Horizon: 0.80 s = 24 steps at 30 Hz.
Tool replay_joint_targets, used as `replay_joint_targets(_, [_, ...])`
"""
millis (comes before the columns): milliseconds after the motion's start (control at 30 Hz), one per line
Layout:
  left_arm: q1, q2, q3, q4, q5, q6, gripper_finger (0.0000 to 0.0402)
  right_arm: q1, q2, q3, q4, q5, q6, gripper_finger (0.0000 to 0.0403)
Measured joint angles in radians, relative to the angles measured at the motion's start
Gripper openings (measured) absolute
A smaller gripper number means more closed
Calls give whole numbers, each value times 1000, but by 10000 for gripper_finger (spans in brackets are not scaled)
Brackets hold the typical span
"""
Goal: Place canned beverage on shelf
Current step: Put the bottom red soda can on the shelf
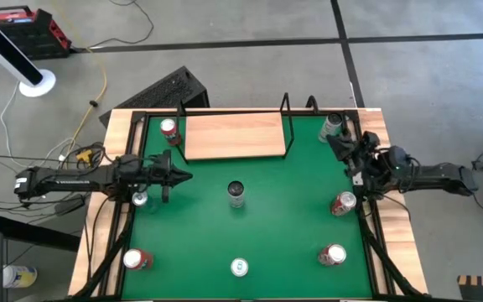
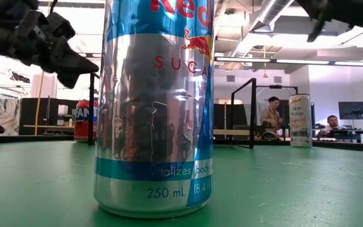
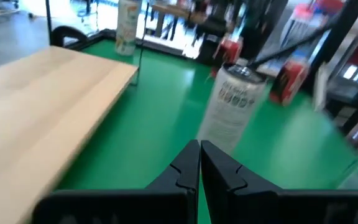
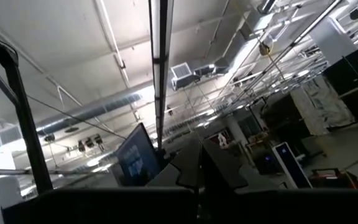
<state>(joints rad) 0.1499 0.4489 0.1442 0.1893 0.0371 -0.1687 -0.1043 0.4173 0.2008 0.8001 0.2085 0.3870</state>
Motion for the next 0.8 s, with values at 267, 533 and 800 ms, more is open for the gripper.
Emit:
replay_joint_targets(267, [56,133,163,-65,-129,185,2,6,249,193,-1,-38,27,43])
replay_joint_targets(533, [69,218,276,-62,-126,264,61,45,483,417,-60,-182,7,43])
replay_joint_targets(800, [59,299,286,-58,-45,235,169,80,654,769,-747,-180,-23,78])
